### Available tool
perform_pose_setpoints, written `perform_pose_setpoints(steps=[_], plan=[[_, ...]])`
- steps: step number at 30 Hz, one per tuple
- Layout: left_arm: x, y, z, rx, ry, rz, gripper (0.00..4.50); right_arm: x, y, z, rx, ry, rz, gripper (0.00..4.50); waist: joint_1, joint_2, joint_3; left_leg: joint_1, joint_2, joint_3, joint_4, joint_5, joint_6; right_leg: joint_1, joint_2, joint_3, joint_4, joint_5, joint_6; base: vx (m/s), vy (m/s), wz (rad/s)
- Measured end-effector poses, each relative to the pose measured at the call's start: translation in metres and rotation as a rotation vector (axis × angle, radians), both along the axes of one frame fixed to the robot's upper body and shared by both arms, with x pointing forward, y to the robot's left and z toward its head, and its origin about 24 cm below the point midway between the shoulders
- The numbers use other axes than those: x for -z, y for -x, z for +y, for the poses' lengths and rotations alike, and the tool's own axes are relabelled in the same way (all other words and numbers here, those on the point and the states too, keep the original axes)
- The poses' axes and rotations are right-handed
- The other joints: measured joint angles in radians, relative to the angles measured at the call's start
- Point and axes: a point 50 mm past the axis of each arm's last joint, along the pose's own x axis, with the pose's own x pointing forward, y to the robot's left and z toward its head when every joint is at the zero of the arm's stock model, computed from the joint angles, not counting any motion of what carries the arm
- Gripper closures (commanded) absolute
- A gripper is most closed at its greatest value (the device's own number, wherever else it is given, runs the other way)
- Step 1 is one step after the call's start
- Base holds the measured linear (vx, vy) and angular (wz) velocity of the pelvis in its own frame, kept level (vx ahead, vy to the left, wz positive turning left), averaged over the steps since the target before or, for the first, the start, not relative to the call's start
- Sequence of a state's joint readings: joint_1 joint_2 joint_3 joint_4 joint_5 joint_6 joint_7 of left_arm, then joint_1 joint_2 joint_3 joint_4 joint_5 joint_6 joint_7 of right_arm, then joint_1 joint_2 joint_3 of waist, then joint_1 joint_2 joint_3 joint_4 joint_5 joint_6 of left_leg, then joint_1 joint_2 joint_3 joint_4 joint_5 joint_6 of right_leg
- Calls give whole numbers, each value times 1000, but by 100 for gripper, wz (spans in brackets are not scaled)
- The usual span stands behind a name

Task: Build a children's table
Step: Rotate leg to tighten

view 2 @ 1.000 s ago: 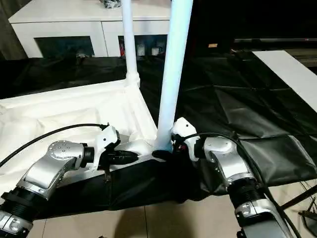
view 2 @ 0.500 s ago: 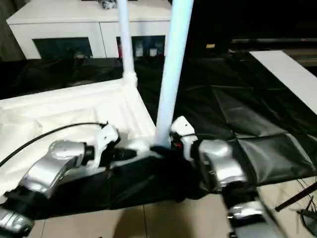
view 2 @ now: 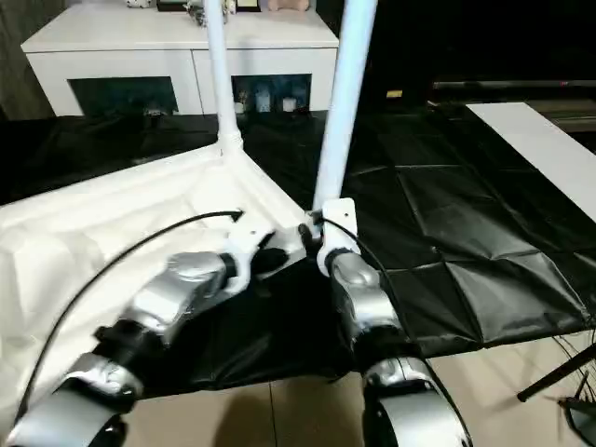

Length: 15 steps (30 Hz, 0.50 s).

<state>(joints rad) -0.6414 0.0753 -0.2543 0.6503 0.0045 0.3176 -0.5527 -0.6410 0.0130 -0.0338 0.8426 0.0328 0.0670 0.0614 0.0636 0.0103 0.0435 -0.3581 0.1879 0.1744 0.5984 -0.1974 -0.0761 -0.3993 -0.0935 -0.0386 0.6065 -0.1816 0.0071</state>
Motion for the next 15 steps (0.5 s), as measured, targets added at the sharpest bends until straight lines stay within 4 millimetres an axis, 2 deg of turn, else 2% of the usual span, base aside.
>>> perform_pose_setpoints(steps=[2, 5, 7, 10, 12, 15], plan=[[-2, -4, 4, -28, -3, -16, 450, 0, 2, 5, -25, -24, -15, 107, -3, 0, 0, 0, 1, 0, -1, 0, 0, -1, 1, -1, 1, 2, -2, 0, 0, 0], [-7, -13, 17, -104, -31, -44, 450, 0, 9, 25, -152, -51, -33, 73, -31, -1, 1, -6, 2, -5, -2, 0, 0, -6, 2, -6, 2, 3, 0, 4, -6, -6], [-8, -13, 19, -106, -30, -50, 450, -2, 10, 24, -187, -40, -58, 73, -29, -2, 1, -8, 2, -7, -2, 0, 0, -8, 2, -8, 1, 4, -1, 0, 0, 0], [-12, -13, 22, -57, -27, -61, 450, -14, 12, 7, -293, -32, -111, 73, -20, -2, 1, -10, 3, -5, -5, 0, 1, -14, 2, -8, 1, 3, 0, 0, 0, 0], [-14, -10, 25, -7, -25, -58, 450, -28, 15, -11, -414, -15, -161, 73, -13, -2, 1, -13, 3, -4, -5, 2, 7, -17, 2, -8, 1, 3, 0, 0, 0, 0], [-13, -8, 29, 27, -22, -42, 450, -44, 17, -36, -495, 34, -202, 73, -6, -3, 1, -12, 4, -3, -5, 2, 8, -17, 2, -8, 2, 2, 0, 0, 0, 0]])
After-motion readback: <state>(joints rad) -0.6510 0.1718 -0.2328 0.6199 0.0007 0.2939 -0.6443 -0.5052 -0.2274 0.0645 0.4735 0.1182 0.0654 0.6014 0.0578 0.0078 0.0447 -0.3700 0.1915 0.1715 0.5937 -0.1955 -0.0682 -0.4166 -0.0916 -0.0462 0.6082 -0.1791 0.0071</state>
